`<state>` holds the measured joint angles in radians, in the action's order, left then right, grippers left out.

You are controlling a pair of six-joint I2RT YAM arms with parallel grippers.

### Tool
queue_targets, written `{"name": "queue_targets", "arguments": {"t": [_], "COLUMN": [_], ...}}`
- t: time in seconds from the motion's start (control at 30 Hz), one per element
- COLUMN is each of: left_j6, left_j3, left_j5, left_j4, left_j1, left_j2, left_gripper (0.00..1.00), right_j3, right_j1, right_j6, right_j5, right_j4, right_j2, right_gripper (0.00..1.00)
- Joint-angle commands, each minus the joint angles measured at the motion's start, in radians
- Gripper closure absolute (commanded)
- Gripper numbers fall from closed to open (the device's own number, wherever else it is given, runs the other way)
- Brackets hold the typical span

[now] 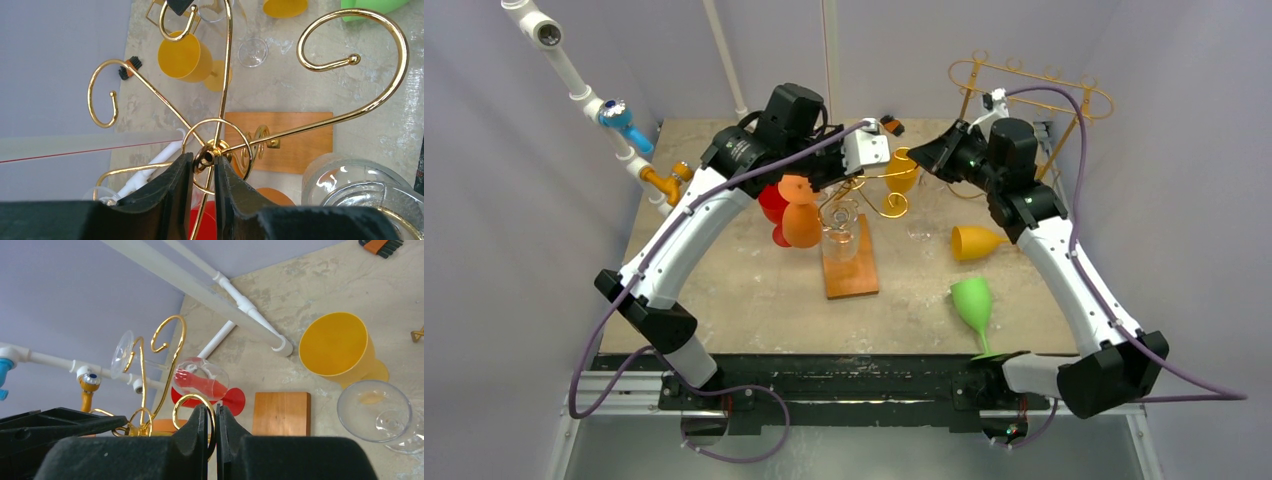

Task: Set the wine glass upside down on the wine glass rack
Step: Adjust the wine rack at the center of the board.

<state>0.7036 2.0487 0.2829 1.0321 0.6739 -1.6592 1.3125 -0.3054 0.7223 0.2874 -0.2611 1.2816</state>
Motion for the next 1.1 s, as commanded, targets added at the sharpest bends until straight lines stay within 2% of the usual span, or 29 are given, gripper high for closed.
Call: {"name": "queue_targets", "arguments": {"t": [0.0,0.7,0.9,1.07], "left_j6": [0.004,0.008,0.002,-0.026], "left_j3": [-0.027,-0.035,-0.03,-0.028], "left_j5": [-0.067,-0.142,-0.138,-0.111], "left_j4": [-0.036,-0.118,-0.12,-0.134], "left_j1": [-0.003,-0.004,-0.003,-0.003], "left_j2": [0.019,-0.012,-0.013,-0.007], "left_gripper": [0.78,0.81,0.8,0.8], "right_j3": [-0.056,-0.242,-0.27,-0.217], "right_j1": [0.001,-0.012,-0.021,-0.021], "right_j6": [-0.025,0.036,0.044,0.034], "right_j5": [0.005,-0.152,-0.137,-0.14], "right_j4": [0.021,-0.024,-0.034,-0.036], "right_j2": [-0.08,-0.252,-0.228,-0.186], "right_gripper": [1.0,1.0,1.0,1.0]}}
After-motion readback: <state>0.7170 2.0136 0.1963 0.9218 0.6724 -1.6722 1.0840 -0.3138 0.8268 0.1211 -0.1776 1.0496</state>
